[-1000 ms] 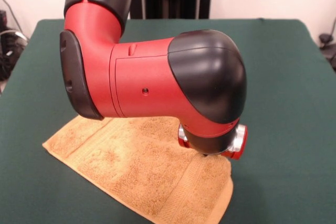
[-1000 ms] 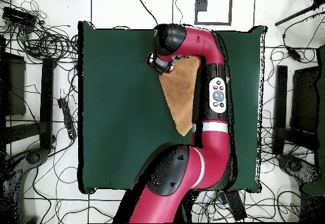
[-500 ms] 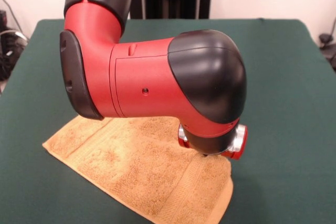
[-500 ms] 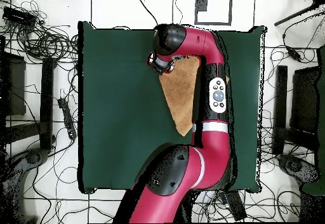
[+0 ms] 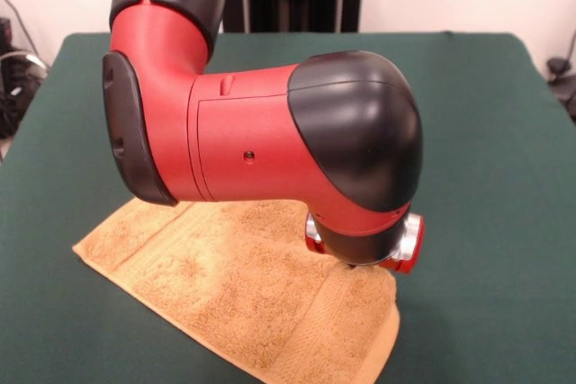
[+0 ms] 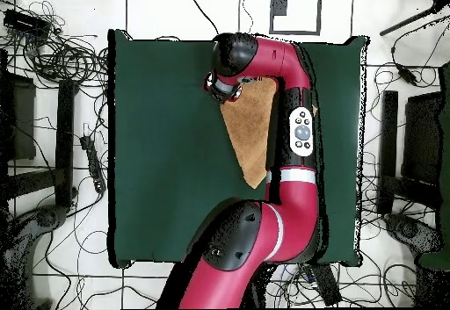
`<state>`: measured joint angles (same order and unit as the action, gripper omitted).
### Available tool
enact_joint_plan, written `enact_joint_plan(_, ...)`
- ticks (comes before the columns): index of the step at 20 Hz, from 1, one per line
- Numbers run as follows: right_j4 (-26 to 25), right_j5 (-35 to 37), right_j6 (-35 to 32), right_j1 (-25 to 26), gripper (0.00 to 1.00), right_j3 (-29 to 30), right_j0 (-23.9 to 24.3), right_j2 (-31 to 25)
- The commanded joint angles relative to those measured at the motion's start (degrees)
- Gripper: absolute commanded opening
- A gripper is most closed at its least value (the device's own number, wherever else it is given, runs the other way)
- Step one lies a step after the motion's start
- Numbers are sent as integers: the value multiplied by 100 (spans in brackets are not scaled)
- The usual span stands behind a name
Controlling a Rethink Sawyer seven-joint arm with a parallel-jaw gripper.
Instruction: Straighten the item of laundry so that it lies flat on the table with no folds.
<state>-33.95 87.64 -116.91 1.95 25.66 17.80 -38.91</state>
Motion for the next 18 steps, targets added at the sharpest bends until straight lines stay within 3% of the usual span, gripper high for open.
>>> enact_joint_plan(1, -700, -2041, 2005, 742, 0, 458, -92, 223)
enact_joint_plan(18, -198, -1879, 1791, 133, 0, 1191, 62, 160)
